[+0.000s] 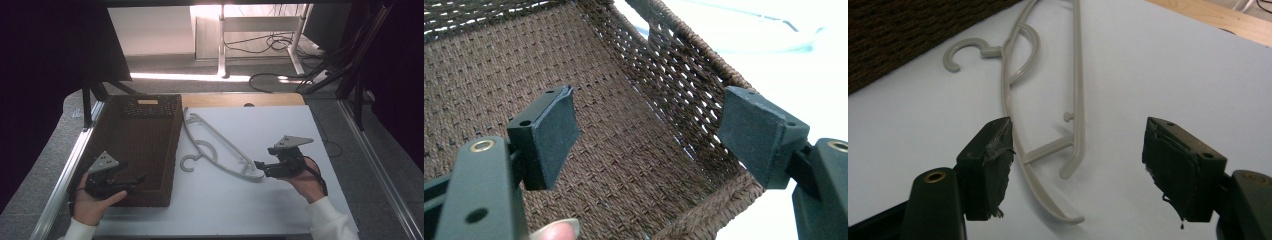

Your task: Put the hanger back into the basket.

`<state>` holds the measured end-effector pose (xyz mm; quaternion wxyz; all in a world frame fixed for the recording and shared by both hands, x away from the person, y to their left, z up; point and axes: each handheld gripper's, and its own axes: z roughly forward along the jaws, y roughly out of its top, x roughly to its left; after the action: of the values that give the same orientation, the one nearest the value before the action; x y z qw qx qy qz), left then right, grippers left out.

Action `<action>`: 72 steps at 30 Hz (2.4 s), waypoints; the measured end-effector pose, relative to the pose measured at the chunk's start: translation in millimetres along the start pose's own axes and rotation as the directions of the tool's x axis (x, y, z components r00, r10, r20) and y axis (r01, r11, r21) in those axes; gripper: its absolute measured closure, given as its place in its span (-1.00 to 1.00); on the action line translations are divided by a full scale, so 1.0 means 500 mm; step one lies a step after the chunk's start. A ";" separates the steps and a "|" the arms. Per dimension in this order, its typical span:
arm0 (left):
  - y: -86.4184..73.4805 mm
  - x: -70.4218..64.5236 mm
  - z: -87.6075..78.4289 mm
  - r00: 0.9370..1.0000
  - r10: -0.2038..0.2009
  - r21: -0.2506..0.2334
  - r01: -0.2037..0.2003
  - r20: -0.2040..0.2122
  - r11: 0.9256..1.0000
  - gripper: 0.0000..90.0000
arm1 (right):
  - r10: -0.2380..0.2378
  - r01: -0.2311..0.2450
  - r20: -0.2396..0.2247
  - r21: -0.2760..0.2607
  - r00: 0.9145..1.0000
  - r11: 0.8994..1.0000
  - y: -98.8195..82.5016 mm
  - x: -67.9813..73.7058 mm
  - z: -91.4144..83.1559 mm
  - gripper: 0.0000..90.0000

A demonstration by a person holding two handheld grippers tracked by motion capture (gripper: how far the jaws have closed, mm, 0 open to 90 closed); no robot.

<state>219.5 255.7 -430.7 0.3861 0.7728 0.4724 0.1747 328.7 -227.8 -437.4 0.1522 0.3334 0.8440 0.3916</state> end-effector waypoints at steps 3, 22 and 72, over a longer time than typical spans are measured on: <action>0.003 0.000 -0.002 1.000 0.002 -0.004 -0.002 -0.007 1.000 -0.49 | -0.007 0.007 -0.005 0.002 1.000 1.000 0.001 0.005 0.001 -0.34; 0.004 0.002 -0.002 1.000 0.008 -0.006 -0.008 -0.008 1.000 -0.49 | -0.008 0.008 -0.040 0.019 0.999 1.000 0.016 0.014 0.025 -0.20; 0.002 0.003 0.002 1.000 0.007 -0.004 -0.007 -0.006 1.000 -0.49 | -0.039 0.051 -0.068 0.187 0.997 0.981 0.130 0.037 0.214 0.07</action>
<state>221.2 256.3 -430.7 0.3854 0.7731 0.4707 0.1794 399.4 -124.7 -457.2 0.1018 0.3145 0.8890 0.3169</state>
